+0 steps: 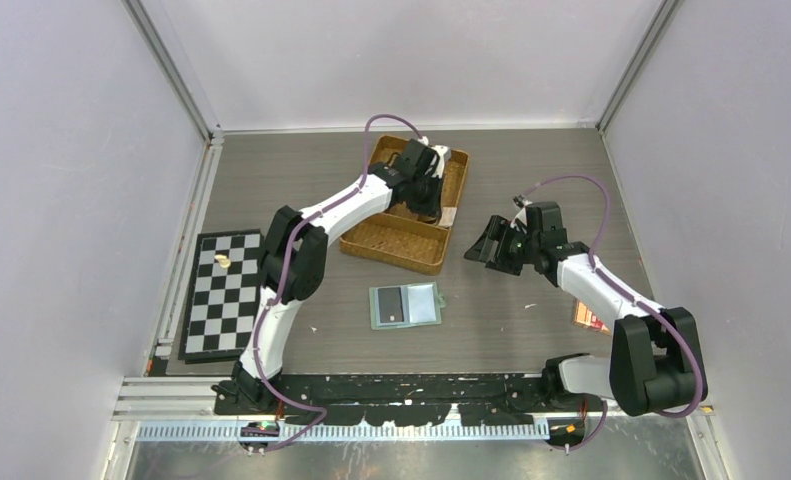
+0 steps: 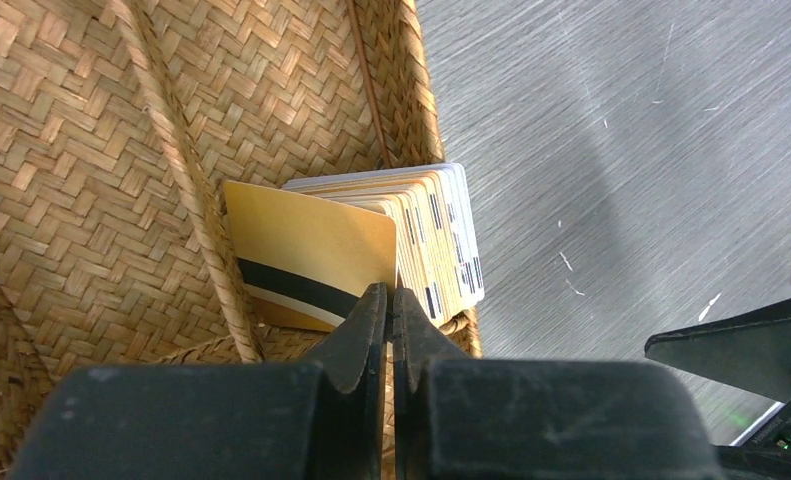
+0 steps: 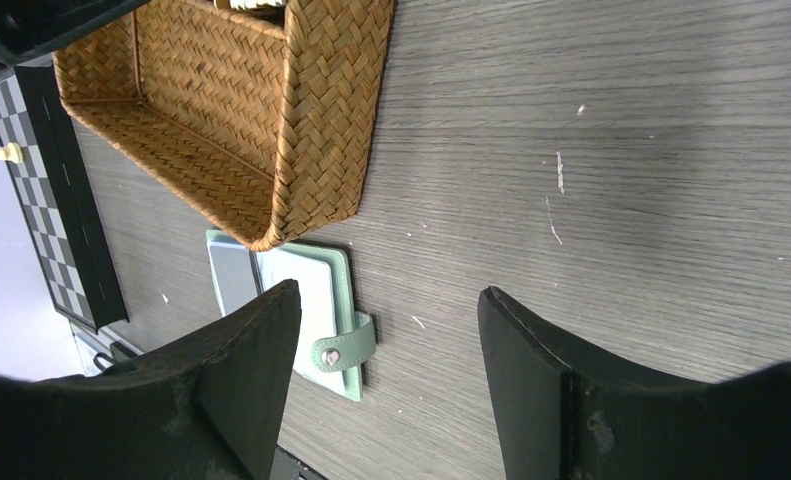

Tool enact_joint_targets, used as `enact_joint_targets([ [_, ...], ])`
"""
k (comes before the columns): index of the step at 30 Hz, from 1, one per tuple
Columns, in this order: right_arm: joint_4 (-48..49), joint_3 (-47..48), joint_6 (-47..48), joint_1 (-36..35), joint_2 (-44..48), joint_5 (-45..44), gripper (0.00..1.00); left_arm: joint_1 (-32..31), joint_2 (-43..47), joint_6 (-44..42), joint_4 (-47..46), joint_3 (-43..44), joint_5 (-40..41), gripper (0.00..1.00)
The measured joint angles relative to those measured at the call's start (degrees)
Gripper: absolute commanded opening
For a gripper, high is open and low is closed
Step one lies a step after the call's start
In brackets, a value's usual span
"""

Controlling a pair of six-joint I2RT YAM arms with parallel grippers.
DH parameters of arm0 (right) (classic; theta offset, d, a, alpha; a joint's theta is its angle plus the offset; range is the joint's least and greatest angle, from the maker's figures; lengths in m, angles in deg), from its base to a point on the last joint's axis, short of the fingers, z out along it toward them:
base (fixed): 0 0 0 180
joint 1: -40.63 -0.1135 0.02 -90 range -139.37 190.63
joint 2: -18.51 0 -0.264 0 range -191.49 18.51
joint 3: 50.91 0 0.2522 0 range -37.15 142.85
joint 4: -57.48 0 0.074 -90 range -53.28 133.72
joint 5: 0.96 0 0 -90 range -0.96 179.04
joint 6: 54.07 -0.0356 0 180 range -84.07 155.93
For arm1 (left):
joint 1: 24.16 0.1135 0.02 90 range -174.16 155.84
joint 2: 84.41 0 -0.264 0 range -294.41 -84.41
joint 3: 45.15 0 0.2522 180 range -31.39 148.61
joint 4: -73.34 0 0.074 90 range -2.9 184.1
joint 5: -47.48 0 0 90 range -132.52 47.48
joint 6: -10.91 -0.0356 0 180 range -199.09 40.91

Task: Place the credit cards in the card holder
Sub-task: Pick up the credit card from the storage box.

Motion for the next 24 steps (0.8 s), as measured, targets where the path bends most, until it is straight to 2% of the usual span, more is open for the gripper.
enact_joint_targets([
  [17,0.37,-0.02,-0.02,0.04,0.26,-0.33,0.7,-0.33,1.18,-1.4,1.86,0.37,7.8,0.0],
  [24,0.39,-0.15,-0.02,0.04,0.37,-0.44,0.69,-0.31,1.16,-2.69,5.95,2.21,13.09,0.0],
])
